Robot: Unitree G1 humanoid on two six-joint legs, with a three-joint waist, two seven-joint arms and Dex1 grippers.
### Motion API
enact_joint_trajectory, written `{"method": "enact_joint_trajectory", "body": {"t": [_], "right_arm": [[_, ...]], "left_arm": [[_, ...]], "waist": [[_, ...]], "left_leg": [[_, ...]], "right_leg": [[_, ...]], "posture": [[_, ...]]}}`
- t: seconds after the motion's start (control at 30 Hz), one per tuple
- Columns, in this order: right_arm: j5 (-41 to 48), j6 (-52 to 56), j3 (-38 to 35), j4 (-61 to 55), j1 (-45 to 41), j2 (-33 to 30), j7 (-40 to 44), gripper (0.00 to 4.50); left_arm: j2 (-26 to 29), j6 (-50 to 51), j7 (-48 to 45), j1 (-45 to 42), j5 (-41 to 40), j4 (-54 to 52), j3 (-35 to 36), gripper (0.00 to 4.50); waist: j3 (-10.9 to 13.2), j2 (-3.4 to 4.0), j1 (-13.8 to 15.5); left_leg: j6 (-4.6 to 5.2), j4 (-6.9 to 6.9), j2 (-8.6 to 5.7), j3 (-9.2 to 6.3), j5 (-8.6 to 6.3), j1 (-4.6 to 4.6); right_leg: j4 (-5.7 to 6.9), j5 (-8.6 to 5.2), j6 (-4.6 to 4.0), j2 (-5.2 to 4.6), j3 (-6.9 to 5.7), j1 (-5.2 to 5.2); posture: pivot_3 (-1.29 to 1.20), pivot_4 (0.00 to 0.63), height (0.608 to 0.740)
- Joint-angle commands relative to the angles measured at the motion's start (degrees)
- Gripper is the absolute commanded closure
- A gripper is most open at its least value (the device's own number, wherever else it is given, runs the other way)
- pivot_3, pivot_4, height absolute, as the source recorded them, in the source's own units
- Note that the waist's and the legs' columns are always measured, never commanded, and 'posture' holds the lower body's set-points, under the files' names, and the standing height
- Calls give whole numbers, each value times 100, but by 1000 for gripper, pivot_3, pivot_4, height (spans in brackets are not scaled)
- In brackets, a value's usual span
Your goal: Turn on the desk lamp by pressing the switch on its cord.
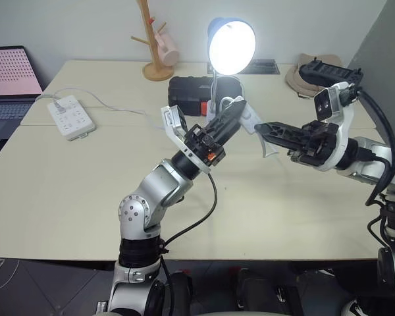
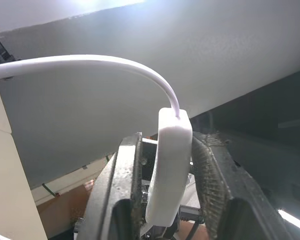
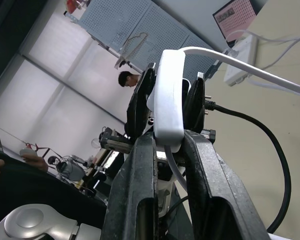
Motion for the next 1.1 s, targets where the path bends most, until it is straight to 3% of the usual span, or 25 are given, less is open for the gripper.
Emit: {"method": "enact_joint_trajectory", "body": {"t": [0.03,0.27,0.37,0.4,0.5,0.67,0.87,0.97,1.1], "right_arm": [[121,-106,-5,-131,-51,-90,79,4123],[-288,-75,63,65,-149,-44,295,4123],[-1048,-127,157,154,-279,-10,641,4123],[-1686,-301,362,198,-420,37,753,4123],[-3022,-621,845,256,-712,177,1083,4123],[-5510,-1508,2154,372,-981,328,1650,4123],[-7752,-2679,3424,728,-1171,505,2461,4123],[-8767,-3446,3939,1161,-1103,504,2868,4123],[-9430,-3927,4100,1589,-1006,569,3243,4123]], "left_arm": [[59,-29,22,43,-153,-267,30,2017],[517,34,108,240,-323,-458,133,568],[1244,394,-134,364,-142,-556,235,39],[1949,753,-513,454,110,-655,429,39],[3362,1301,-1523,635,696,-731,762,39],[4792,1217,-3298,600,2465,-519,715,39],[5414,644,-4574,413,4162,-408,378,39],[5438,504,-4871,347,4602,-300,292,39],[5542,455,-5307,402,4984,-262,273,39]], "waist": [[0,0,0],[3,-2,-3],[5,-1,-8],[7,1,-18],[22,-5,-92],[27,-5,-29],[31,-7,-9],[30,-8,-15],[30,-8,-18]], "left_leg": [[0,0,0,0,0,0],[0,-2,2,-1,0,0],[0,-4,2,-1,0,0],[0,-5,4,0,0,1],[1,-27,13,3,0,10],[-7,-88,5,9,21,2],[-46,-82,0,4,43,-65],[-63,-93,4,3,53,-74],[-68,-100,5,0,51,-82]], "right_leg": [[0,0,0,0,0,0],[-5,-1,1,0,-1,0],[-7,0,0,0,0,0],[-7,0,0,2,1,-1],[-1,-1,-2,17,14,-19],[-8,-2,-13,6,10,-54],[-4,11,-36,-11,0,-117],[-29,13,-34,-10,-4,-120],[-45,13,-34,-20,-5,-120]], "posture": [[0,150,740],[0,150,740],[0,150,740],[0,150,740],[0,150,740],[0,150,740],[0,150,740],[0,150,740],[0,150,740]]}}
